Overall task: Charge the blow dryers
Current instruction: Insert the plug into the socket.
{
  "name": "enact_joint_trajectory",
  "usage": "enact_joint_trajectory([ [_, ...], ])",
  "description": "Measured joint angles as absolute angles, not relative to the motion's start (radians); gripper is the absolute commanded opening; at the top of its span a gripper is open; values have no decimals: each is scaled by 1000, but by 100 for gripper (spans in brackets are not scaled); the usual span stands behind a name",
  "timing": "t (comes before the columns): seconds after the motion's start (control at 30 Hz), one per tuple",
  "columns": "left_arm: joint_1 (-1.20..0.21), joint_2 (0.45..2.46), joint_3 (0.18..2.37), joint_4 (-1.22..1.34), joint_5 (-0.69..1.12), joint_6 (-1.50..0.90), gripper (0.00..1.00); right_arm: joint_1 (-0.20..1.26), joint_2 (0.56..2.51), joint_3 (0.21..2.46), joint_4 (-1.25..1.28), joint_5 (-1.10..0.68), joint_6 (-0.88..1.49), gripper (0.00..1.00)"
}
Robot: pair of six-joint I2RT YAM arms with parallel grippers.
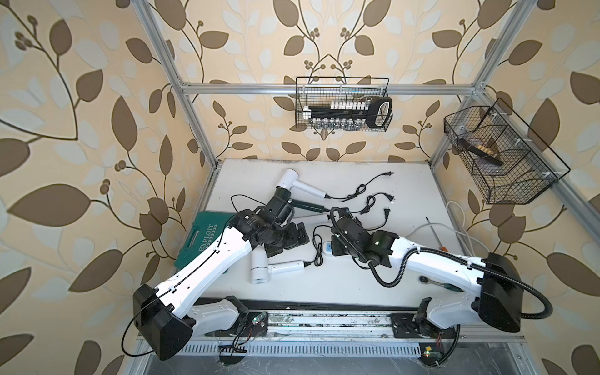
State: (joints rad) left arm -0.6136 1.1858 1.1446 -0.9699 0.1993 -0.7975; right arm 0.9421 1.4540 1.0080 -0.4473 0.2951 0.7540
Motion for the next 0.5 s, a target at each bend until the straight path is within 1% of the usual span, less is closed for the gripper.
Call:
enact_joint_trajectory([
  [0.27,-613,1146,1141,-944,181,-666,99,942,1594,1023,-399,300,770,0],
  [0.5,-613,1134,1135,-939,146,-591,99,942,1613,1058,-404,344,781,0],
])
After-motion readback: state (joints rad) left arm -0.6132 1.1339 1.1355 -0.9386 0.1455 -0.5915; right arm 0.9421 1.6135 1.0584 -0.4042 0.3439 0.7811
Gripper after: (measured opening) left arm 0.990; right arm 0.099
